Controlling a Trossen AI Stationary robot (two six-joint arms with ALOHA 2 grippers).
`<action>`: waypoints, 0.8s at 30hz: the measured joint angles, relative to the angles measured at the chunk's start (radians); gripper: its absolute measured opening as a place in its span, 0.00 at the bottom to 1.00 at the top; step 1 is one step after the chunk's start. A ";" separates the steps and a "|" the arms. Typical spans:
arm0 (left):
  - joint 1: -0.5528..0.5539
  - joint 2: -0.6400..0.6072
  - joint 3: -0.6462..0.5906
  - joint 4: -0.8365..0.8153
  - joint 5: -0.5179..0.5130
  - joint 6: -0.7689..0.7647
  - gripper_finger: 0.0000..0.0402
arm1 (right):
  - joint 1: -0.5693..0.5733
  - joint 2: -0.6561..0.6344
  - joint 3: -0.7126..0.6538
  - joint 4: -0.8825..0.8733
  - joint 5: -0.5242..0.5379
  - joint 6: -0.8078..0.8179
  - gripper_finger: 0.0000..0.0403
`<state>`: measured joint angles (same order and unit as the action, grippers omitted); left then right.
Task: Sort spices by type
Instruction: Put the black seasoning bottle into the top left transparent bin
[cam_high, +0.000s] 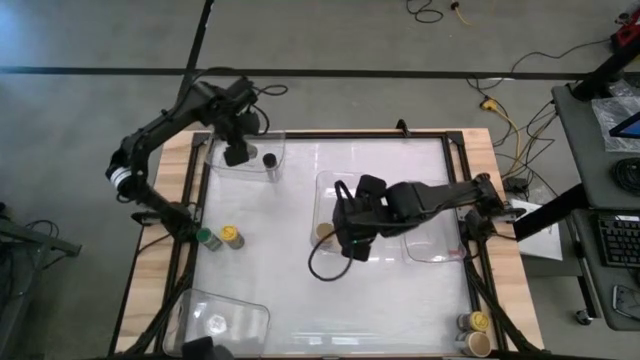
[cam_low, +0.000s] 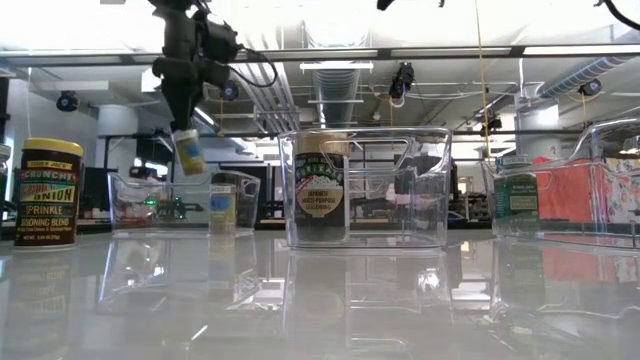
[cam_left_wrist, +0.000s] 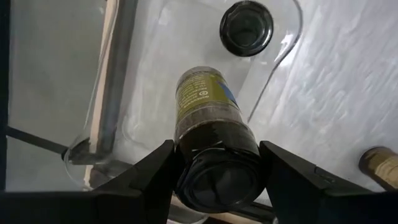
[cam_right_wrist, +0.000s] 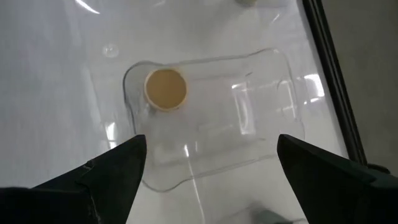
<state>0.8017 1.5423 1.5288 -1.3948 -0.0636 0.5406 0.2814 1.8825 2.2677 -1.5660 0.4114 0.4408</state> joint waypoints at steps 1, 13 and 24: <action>0.003 0.009 0.000 0.004 -0.001 0.005 0.48 | 0.007 -0.001 0.000 -0.008 0.000 0.013 0.87; 0.010 0.123 -0.001 0.009 -0.004 0.007 0.48 | 0.037 -0.095 -0.091 -0.006 0.016 0.042 0.87; -0.011 0.170 -0.001 0.023 -0.006 0.028 0.48 | 0.036 -0.198 -0.222 -0.004 0.020 0.080 0.87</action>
<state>0.7904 1.7125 1.5276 -1.3713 -0.0696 0.5686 0.3172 1.6840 2.0456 -1.5704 0.4310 0.5206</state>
